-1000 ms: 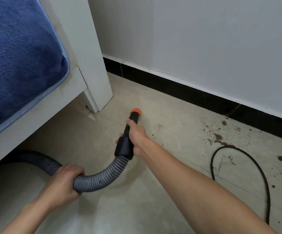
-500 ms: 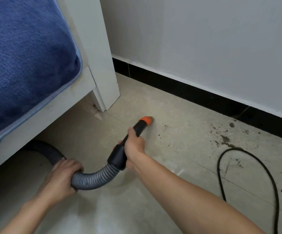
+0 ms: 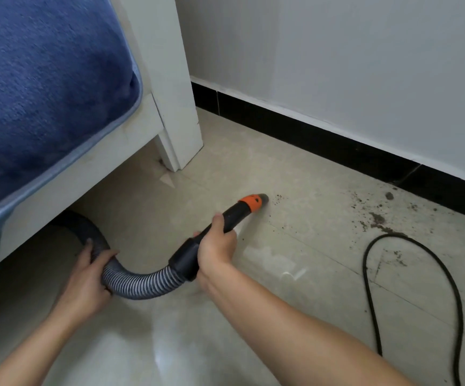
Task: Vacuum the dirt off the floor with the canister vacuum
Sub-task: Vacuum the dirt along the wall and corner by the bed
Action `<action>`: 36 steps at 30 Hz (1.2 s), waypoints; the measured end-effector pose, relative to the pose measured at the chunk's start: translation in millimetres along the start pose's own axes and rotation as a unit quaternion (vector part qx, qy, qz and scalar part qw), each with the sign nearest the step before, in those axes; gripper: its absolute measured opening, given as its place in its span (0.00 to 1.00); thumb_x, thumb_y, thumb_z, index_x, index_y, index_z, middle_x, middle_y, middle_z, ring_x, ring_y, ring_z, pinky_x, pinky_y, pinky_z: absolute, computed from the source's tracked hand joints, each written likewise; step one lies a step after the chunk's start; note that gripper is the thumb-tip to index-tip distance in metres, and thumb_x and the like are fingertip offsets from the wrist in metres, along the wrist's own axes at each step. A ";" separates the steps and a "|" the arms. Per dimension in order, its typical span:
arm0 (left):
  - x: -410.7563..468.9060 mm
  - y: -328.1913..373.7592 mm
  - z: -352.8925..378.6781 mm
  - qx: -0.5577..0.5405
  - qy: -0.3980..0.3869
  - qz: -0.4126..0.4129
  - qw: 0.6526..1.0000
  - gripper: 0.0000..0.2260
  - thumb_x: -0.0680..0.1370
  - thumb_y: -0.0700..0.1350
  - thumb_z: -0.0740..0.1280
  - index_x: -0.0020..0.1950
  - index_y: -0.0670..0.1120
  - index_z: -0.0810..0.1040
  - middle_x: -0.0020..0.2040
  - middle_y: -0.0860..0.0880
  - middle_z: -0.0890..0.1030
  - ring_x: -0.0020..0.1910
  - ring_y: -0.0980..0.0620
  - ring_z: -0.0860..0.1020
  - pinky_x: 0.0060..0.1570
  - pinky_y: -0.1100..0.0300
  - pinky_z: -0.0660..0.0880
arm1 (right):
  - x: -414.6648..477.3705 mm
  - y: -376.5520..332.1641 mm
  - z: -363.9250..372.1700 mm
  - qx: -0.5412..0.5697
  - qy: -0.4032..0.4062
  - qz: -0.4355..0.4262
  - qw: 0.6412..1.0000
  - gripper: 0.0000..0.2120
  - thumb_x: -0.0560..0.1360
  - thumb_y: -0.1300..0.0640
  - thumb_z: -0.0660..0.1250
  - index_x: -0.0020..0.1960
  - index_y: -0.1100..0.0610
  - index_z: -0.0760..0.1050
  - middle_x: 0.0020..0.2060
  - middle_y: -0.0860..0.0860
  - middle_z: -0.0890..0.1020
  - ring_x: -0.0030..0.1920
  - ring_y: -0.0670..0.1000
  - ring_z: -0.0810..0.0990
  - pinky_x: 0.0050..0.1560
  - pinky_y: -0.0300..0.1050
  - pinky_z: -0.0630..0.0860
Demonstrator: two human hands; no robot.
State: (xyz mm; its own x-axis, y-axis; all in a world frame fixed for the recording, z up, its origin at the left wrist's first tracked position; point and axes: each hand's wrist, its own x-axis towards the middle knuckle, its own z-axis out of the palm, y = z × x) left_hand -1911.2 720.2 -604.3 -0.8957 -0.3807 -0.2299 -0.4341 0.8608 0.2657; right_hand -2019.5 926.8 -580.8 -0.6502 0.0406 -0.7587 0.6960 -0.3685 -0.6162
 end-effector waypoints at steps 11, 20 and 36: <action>31.6 24.1 2.1 -0.382 0.057 -0.235 0.892 0.18 0.74 0.38 0.67 0.63 0.50 0.77 0.58 0.38 0.79 0.53 0.36 0.79 0.57 0.39 0.76 | -12.7 8.3 -1.6 -0.032 -0.056 0.022 0.998 0.17 0.80 0.41 0.61 0.54 0.56 0.72 0.41 0.58 0.84 0.43 0.60 0.85 0.53 0.56 0.82; 11.4 29.0 -14.6 -0.404 0.056 -0.261 0.875 0.23 0.75 0.32 0.65 0.68 0.50 0.74 0.55 0.39 0.76 0.40 0.37 0.80 0.46 0.45 0.77 | -27.4 16.3 15.6 -0.056 -0.085 0.037 0.994 0.19 0.75 0.39 0.62 0.49 0.56 0.72 0.41 0.59 0.83 0.47 0.64 0.85 0.55 0.61 0.81; 24.2 46.8 -12.7 -0.450 0.071 -0.246 0.855 0.25 0.73 0.31 0.66 0.69 0.48 0.74 0.62 0.40 0.76 0.50 0.37 0.80 0.53 0.47 0.77 | -53.7 23.3 -24.5 0.126 0.033 0.058 0.990 0.13 0.80 0.43 0.62 0.49 0.54 0.70 0.24 0.50 0.80 0.37 0.58 0.82 0.48 0.56 0.82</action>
State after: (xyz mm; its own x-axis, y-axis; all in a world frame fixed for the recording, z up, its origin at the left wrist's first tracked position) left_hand -1954.5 746.9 -585.5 -0.5587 -0.7145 -0.4211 -0.6021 0.0003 0.7984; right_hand -1960.8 938.7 -559.6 -0.5424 0.0426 -0.8390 0.6620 -0.5932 -0.4581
